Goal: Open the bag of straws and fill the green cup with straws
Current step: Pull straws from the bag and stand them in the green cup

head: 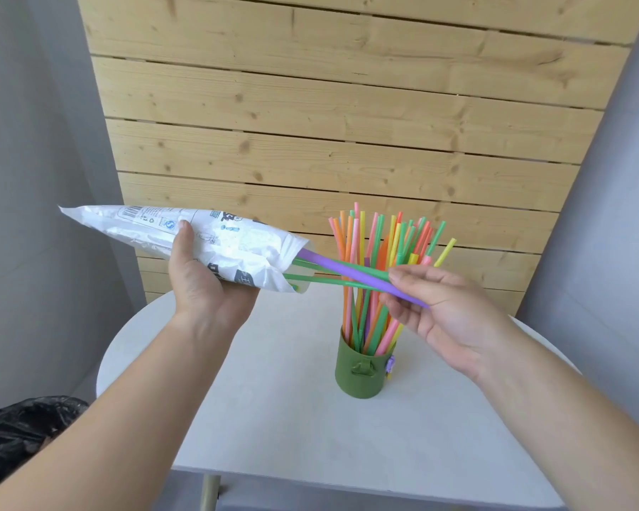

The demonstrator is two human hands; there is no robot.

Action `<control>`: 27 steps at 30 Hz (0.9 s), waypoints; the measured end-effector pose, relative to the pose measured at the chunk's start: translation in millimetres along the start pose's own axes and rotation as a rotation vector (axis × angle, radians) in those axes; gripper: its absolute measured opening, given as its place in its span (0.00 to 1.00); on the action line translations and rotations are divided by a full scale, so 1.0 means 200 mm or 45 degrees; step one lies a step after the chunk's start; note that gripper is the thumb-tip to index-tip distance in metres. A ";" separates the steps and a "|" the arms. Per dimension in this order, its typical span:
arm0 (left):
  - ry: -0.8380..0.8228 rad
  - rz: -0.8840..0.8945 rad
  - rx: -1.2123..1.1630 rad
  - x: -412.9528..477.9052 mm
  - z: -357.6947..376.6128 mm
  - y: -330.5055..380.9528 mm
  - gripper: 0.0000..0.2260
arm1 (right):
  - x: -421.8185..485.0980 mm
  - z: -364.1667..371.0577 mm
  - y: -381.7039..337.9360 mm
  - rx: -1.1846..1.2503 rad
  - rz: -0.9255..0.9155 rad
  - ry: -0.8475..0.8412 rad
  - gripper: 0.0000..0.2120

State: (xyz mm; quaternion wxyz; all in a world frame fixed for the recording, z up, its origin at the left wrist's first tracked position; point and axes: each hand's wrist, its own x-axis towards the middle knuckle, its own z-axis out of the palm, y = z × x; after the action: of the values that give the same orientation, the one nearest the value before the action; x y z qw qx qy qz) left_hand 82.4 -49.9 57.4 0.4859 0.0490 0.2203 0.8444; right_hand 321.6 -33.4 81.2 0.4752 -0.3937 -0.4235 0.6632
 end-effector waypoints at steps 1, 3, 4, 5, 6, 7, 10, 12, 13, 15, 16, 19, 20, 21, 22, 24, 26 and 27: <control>-0.003 -0.005 -0.009 0.01 0.00 0.00 0.18 | 0.00 -0.02 -0.03 -0.053 -0.035 -0.002 0.03; 0.001 0.000 -0.025 0.02 -0.01 0.00 0.18 | 0.00 -0.06 -0.12 -0.173 -0.123 -0.002 0.02; 0.000 0.005 -0.029 0.02 -0.01 0.01 0.18 | 0.00 -0.09 -0.17 -0.244 -0.167 -0.006 0.02; 0.000 0.010 -0.030 0.02 -0.01 0.01 0.18 | -0.01 -0.11 -0.22 -0.326 -0.202 -0.011 0.02; 0.004 0.018 -0.027 0.03 -0.01 0.01 0.18 | -0.01 -0.13 -0.27 -0.415 -0.224 -0.020 0.02; 0.009 0.024 -0.022 0.02 -0.01 0.01 0.18 | -0.02 -0.15 -0.33 -0.503 -0.236 -0.030 0.02; 0.021 0.027 -0.008 0.02 -0.01 0.01 0.17 | -0.02 -0.21 -0.47 -0.702 -0.246 -0.045 0.06; 0.025 0.028 0.015 0.02 -0.01 0.00 0.16 | 0.00 -0.25 -0.56 -0.781 -0.227 -0.054 0.07; 0.026 0.029 0.026 0.02 -0.01 0.00 0.16 | 0.01 -0.26 -0.59 -0.829 -0.209 -0.055 0.08; 0.021 0.029 0.036 0.02 -0.01 -0.01 0.16 | 0.04 -0.27 -0.63 -0.957 -0.168 -0.065 0.09; 0.021 0.028 0.040 0.02 -0.01 -0.01 0.16 | 0.05 -0.27 -0.65 -1.022 -0.146 -0.080 0.09; 0.025 0.017 0.046 0.02 -0.02 -0.02 0.16 | 0.07 -0.24 -0.69 -1.143 -0.130 -0.138 0.06; 0.024 0.010 0.041 0.03 -0.02 -0.02 0.16 | 0.08 -0.24 -0.70 -1.138 -0.139 -0.144 0.06; 0.028 0.003 0.033 0.03 -0.02 -0.02 0.17 | 0.08 -0.24 -0.72 -1.121 -0.154 -0.144 0.07; 0.037 -0.002 0.021 0.03 -0.02 -0.02 0.17 | 0.08 -0.24 -0.73 -1.100 -0.171 -0.139 0.10; 0.054 -0.007 0.001 0.04 -0.03 -0.01 0.17 | 0.09 -0.27 -0.75 -1.072 -0.187 -0.118 0.15; 0.064 -0.006 -0.006 0.04 -0.03 -0.01 0.17 | 0.08 -0.28 -0.76 -1.087 -0.181 -0.108 0.24; 0.062 -0.005 -0.007 0.04 -0.03 -0.01 0.17 | 0.08 -0.29 -0.76 -1.096 -0.179 -0.109 0.32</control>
State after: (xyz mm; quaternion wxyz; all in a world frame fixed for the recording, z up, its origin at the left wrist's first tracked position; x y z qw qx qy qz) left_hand 78.0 -44.4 50.3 0.4820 0.0266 0.2297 0.8451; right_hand 417.3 21.6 201.8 0.2937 -0.4982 -0.7064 0.4081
